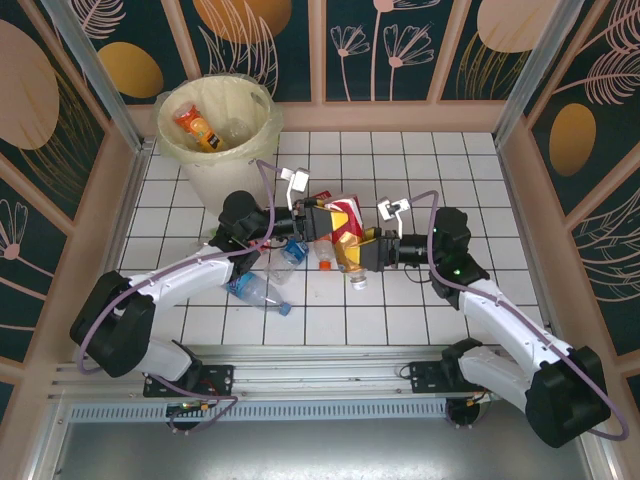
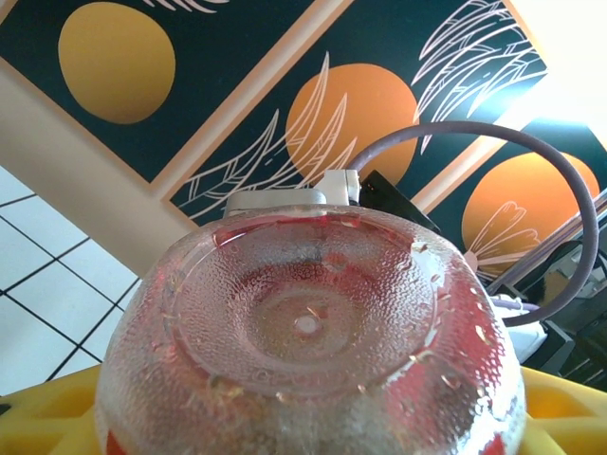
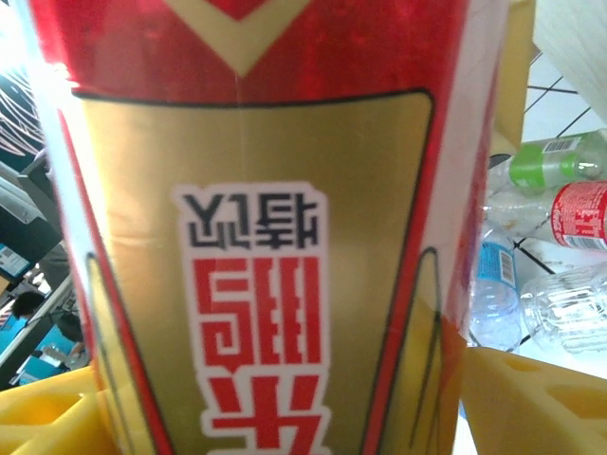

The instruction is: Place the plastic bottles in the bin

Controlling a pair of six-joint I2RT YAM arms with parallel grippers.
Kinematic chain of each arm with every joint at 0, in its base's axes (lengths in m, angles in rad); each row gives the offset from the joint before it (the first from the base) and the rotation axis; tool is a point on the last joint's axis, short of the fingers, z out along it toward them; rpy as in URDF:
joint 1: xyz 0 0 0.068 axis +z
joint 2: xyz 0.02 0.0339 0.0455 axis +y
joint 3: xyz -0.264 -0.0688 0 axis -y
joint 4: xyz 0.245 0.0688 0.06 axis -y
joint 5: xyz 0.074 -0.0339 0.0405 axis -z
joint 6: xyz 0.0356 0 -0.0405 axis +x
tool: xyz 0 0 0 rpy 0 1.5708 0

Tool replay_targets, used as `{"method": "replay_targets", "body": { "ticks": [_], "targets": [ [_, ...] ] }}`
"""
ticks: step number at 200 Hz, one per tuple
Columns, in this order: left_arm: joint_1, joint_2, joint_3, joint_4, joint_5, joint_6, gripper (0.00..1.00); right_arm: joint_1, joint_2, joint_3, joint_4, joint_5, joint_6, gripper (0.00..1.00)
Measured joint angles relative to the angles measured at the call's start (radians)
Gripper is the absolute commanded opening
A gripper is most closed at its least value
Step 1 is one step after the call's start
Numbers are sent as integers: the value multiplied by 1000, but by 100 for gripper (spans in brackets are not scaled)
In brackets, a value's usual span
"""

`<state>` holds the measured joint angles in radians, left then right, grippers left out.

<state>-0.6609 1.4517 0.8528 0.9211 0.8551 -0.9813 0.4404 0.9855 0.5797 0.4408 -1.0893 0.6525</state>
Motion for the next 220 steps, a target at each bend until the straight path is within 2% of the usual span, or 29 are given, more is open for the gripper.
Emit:
{"method": "replay_targets", "body": {
  "ticks": [34,64,91,121,182,220],
  "targets": [
    [-3,-34,76,-199,-38,114,62,-12,-70,2,-116,38,-55,93],
    [-3,-47,216,-441,-116,262,62,-16,-154,51,-308,131,-149,96],
    [-2,-45,370,-677,-221,401,62,-16,-230,121,-455,266,-224,98],
    [10,-29,534,-885,-372,531,63,-16,-288,151,-527,385,-263,99],
    [139,55,829,-1154,-584,679,64,-16,-310,151,-551,570,-250,99],
    [248,122,999,-1242,-664,725,64,-13,-310,147,-546,613,-257,99]
  ]
}}
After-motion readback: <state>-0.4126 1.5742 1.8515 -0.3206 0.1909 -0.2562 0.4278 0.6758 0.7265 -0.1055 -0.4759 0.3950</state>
